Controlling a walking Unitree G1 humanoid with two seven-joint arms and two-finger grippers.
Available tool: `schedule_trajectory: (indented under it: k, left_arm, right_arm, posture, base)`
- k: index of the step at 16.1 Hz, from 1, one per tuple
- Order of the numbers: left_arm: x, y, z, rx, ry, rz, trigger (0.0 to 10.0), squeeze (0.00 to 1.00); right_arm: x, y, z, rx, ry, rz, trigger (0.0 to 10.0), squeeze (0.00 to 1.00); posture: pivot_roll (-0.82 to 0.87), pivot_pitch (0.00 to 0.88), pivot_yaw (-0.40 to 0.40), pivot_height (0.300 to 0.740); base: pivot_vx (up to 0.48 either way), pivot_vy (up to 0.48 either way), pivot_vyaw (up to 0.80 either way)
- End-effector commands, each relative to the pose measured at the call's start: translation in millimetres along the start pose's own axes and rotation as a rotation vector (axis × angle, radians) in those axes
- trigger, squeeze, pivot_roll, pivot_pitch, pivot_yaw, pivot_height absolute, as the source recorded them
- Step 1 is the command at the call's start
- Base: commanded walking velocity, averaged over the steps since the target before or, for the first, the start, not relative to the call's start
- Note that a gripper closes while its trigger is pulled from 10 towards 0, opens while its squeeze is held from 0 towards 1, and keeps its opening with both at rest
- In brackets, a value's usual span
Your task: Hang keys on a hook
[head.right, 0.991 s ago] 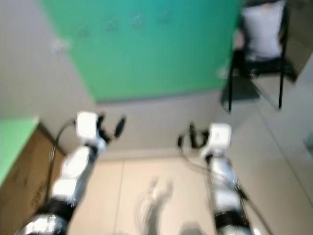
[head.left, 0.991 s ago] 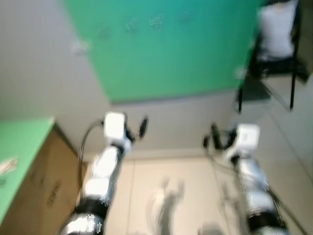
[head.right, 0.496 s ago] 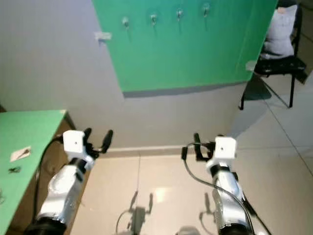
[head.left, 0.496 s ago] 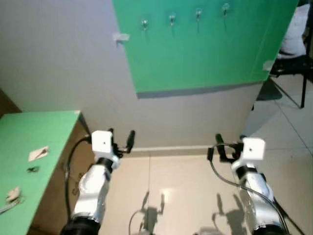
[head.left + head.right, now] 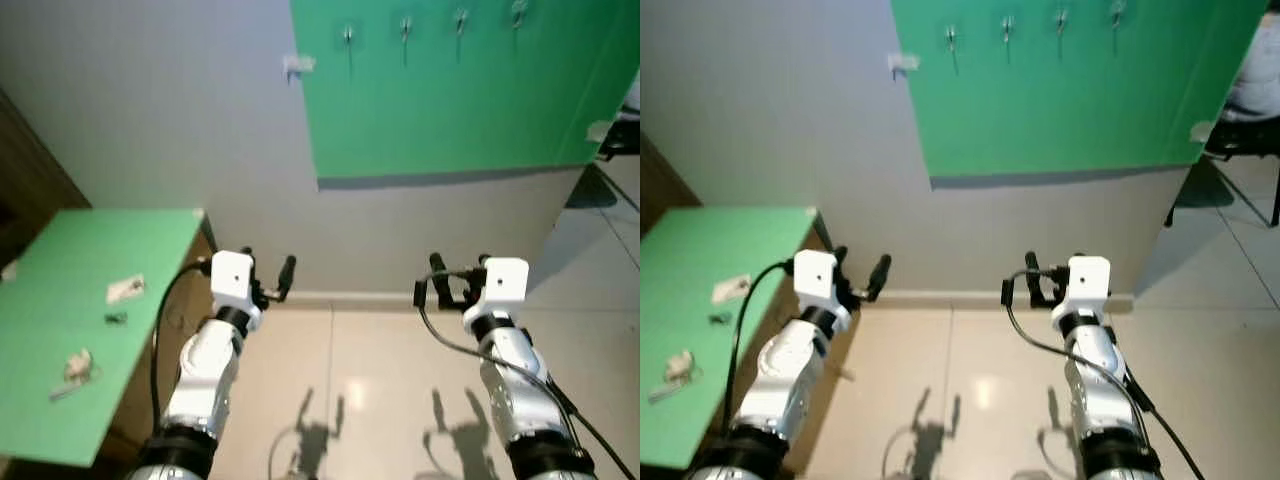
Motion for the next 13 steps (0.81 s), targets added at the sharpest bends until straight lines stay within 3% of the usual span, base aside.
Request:
schedule_trajectory:
  k: [1, 6, 7, 13]
  left_arm:
    - [7.1, 0.2, -4.1, -0.003, -0.014, -0.013, 10.0, 0.00]
    - [8.3, -3.3, -8.0, -0.011, -0.007, -0.007, 10.0, 0.00]
    - [6.3, -0.4, -9.1, 0.010, 0.006, 0.026, 10.0, 0.00]
    - [7.8, -4.7, -10.8, -0.010, 0.003, 0.002, 10.0, 0.00]
  right_arm:
    - [-8.6, 11.0, 0.2, 0.031, 0.031, -0.008, 10.0, 0.00]
    - [-14.6, 9.4, 1.6, 0.016, 0.051, -0.025, 10.0, 0.00]
    - [-14.0, 9.2, 1.5, 0.016, 0.051, -0.023, 10.0, 0.00]
    - [-14.7, 8.2, 3.6, 0.018, 0.051, -0.040, 10.0, 0.00]
  posture:
    - [-0.26, 0.000, 0.164, 0.740]
    - [-0.26, 0.000, 0.170, 0.740]
    - [-0.27, 0.000, 0.170, 0.740]
    - [-0.27, 0.000, 0.170, 0.740]
  base:
    - [0.461, 0.000, 0.00]
    - [0.461, 0.000, 0.00]
    - [0.446, 0.000, 0.00]
    - [0.416, 0.169, 0.00]
Point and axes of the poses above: a point about 5 cm out from each wrist's last joint towards the gripper, its own z axis pointing back from the gripper into the wrist, its own x axis along the axis of the wrist's last joint, y = z × x, the point moved 5 cm from there along -z, pointing out of the wrist towards the gripper, and after that the axes turned 12 degrees about -z, right-handed, at the moved point
